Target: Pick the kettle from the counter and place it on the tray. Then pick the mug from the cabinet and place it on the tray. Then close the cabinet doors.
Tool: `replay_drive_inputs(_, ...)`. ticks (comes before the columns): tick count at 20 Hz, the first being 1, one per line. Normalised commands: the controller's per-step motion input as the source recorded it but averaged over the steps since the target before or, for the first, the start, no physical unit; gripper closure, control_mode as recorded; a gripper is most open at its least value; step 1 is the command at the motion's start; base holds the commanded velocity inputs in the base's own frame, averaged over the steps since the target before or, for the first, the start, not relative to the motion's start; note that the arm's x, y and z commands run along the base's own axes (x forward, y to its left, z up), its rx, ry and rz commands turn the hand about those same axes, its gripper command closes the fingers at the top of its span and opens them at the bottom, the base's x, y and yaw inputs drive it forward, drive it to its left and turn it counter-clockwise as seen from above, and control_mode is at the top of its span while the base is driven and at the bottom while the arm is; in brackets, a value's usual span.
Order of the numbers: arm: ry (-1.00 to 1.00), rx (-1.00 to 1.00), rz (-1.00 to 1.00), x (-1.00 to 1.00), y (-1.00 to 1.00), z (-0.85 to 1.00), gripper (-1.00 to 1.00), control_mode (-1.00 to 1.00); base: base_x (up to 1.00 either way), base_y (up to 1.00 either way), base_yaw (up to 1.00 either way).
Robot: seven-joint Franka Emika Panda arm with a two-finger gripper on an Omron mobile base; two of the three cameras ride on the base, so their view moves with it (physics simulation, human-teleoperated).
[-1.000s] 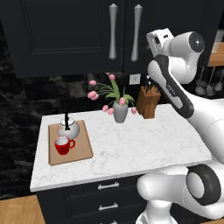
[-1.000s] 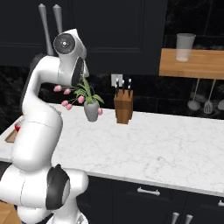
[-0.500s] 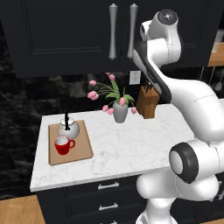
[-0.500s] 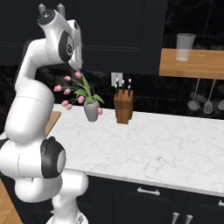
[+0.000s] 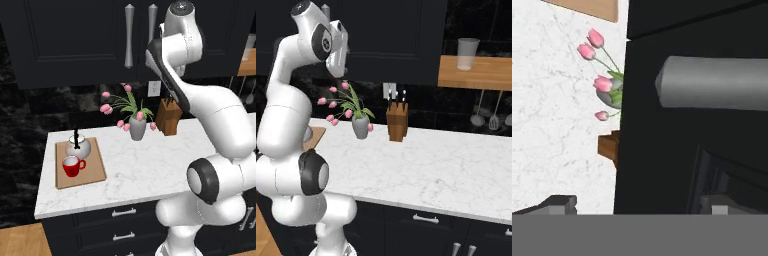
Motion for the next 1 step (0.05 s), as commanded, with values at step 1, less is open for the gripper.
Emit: replay_drive_inputs(1,0.0,0.0,0.0,0.0,-0.18,-0.39,-1.0,-1.0,0.0,0.0,0.0)
